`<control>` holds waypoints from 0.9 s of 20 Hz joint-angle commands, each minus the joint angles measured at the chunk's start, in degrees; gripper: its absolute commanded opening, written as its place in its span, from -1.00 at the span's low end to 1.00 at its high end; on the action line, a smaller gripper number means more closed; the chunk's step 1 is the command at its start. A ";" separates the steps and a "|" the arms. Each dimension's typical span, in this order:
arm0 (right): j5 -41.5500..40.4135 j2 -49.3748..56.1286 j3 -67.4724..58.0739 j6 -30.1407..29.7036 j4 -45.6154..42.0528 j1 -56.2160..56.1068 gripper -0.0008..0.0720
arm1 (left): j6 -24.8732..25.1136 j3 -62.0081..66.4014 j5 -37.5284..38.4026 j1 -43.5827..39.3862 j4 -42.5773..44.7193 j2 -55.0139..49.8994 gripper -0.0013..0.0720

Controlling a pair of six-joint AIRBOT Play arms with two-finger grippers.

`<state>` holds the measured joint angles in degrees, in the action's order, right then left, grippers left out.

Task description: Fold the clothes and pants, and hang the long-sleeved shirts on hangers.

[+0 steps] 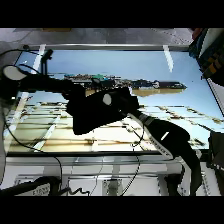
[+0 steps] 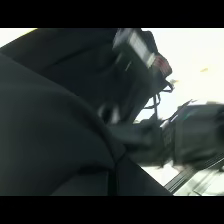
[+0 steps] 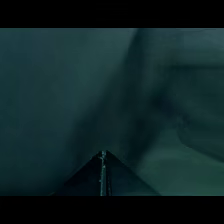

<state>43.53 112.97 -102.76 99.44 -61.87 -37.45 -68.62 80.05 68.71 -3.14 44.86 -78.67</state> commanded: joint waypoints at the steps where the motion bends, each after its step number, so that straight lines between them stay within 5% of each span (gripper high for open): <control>1: 12.52 -4.76 -0.04 -0.04 -8.48 10.12 -0.91 | 0.04 0.04 -12.66 -8.81 -1.38 -6.21 -0.92; 7: 16.09 -15.87 -0.04 -0.57 -9.01 27.39 -0.91 | 0.66 0.11 -41.86 -25.53 -8.13 -15.58 -0.93; 11: 19.43 -17.42 -0.02 -6.34 -9.62 32.20 -0.91 | 0.66 0.11 -57.72 -32.83 -8.07 -18.21 -0.86; 12: 19.82 -17.20 -0.02 -7.80 -10.40 32.70 -0.91 | 0.68 0.11 -59.93 -33.77 -8.04 -18.25 -0.48; 14: 19.56 -16.94 -0.02 -11.23 -12.33 33.57 -0.90 | 0.66 0.11 -60.74 -34.40 -8.02 -17.73 1.00; 18: 18.12 -16.61 -0.02 -16.52 -15.58 35.80 -0.90 | 0.68 0.11 -59.84 -33.29 -2.64 -14.86 0.97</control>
<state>62.06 96.29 -102.76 87.39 -74.98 -3.44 -67.96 80.14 10.94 -36.38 38.02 -95.04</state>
